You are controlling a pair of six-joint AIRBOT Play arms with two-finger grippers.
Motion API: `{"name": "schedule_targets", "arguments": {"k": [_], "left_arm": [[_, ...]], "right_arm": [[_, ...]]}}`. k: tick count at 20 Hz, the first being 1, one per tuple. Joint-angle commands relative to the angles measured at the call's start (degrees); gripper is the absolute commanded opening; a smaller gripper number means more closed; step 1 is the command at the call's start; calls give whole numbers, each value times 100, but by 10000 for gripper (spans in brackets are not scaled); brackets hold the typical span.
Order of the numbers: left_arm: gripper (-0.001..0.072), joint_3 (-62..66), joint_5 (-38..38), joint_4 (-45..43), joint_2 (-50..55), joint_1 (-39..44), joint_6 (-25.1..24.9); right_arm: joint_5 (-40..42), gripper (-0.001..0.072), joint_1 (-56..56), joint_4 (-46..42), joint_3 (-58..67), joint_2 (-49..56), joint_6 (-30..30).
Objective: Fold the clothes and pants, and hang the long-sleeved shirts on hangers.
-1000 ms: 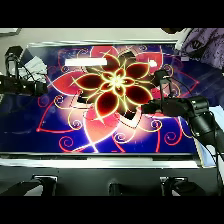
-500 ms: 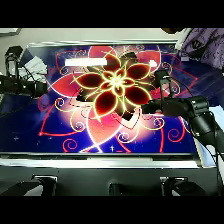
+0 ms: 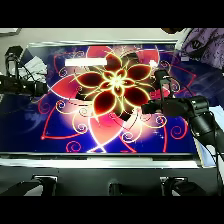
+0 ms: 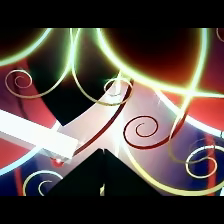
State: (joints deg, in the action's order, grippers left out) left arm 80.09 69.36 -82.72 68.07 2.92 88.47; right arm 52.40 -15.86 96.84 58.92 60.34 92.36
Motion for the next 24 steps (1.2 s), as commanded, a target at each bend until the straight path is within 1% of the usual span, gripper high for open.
{"name": "schedule_targets", "arguments": {"k": [1, 2, 3, 5, 8, 11, 13, 16, 18, 20, 24], "left_arm": [[368, -4, -129, -9, 37, 2, 59], [720, -4, -149, -72, 79, 0, 448], [720, -4, -133, -273, 114, -9, 894], [720, 31, -240, -787, 221, -160, 1305], [720, 476, -542, -800, 769, -804, 1318], [720, 1252, -940, -800, 1904, -1497, 1320], [720, 1733, -1209, -804, 2758, -1779, 1360], [720, 2337, -1847, -802, 3875, -1971, 1360], [720, 2675, -2312, -798, 4444, -2009, 1362], [720, 3018, -2625, -800, 4927, -2009, 1357], [720, 3571, -2721, -942, 5604, -2022, 1360]], "right_arm": [[-2, 35, -4, -4, 4, -4, 0], [0, 35, -4, -4, 4, -4, 0], [-4, 35, -4, -4, 4, -4, -2], [-2, 35, -4, -4, 4, -4, -2], [-4, 35, -4, -2, 4, -4, -2], [-2, 35, -4, -2, 4, -4, -4], [-2, 35, -4, -2, 4, -4, -4], [-4, 35, -4, -4, 4, -4, -2], [-7, 35, -4, -4, 4, -4, -2], [2, 35, -4, -4, 4, -4, -4], [7, 37, -4, -4, 4, -4, -4]]}}
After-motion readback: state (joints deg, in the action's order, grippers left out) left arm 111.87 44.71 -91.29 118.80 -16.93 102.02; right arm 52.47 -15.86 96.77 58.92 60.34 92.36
